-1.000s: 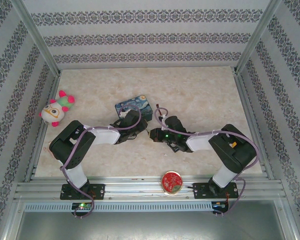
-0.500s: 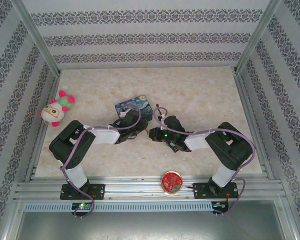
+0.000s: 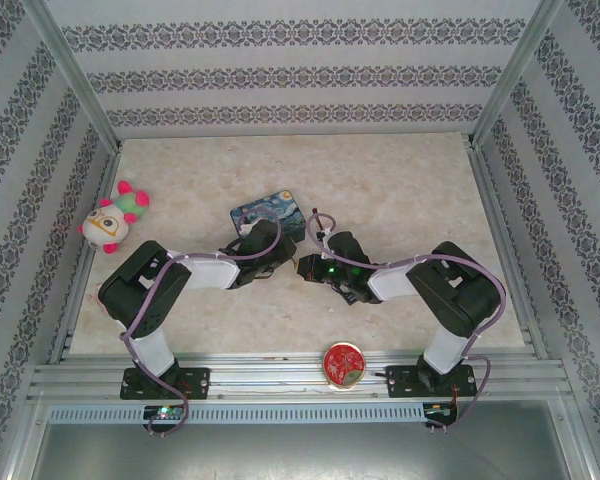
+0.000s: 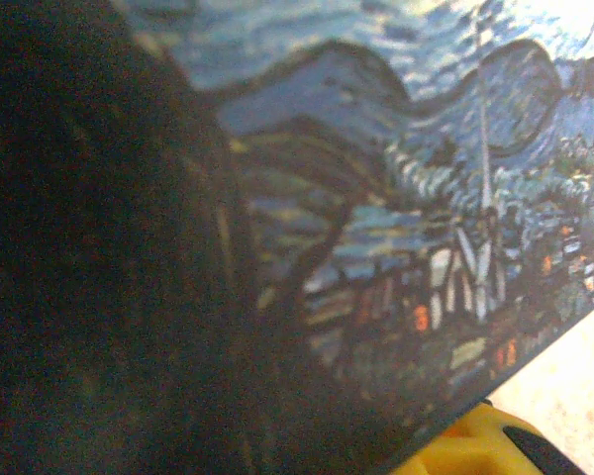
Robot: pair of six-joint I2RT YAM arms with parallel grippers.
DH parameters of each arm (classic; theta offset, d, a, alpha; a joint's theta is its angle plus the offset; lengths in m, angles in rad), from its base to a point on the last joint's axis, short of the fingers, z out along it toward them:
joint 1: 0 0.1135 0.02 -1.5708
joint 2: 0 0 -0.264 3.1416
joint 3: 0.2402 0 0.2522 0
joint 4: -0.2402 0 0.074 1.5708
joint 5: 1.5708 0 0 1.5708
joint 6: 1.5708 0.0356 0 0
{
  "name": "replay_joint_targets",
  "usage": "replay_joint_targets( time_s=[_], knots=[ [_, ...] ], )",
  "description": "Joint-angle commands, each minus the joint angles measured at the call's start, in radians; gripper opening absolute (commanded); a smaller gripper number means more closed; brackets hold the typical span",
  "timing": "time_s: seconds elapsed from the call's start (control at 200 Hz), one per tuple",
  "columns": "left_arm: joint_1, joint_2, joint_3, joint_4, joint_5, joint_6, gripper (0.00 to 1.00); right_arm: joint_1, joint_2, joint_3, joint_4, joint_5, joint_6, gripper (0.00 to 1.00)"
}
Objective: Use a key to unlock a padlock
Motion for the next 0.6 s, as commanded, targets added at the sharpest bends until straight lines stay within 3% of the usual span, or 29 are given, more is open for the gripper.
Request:
replay_joint_targets(
  time_s=[0.0,0.595],
  knots=[
    [0.013,-0.017,-0.009,0.054,0.019,-0.026,0.15,-0.015,0.012,-0.002,0.049,0.003,0.014,0.0],
    [0.013,-0.013,-0.008,0.062,0.04,-0.045,0.15,-0.026,0.037,0.004,0.057,-0.006,0.031,0.0]
  ],
)
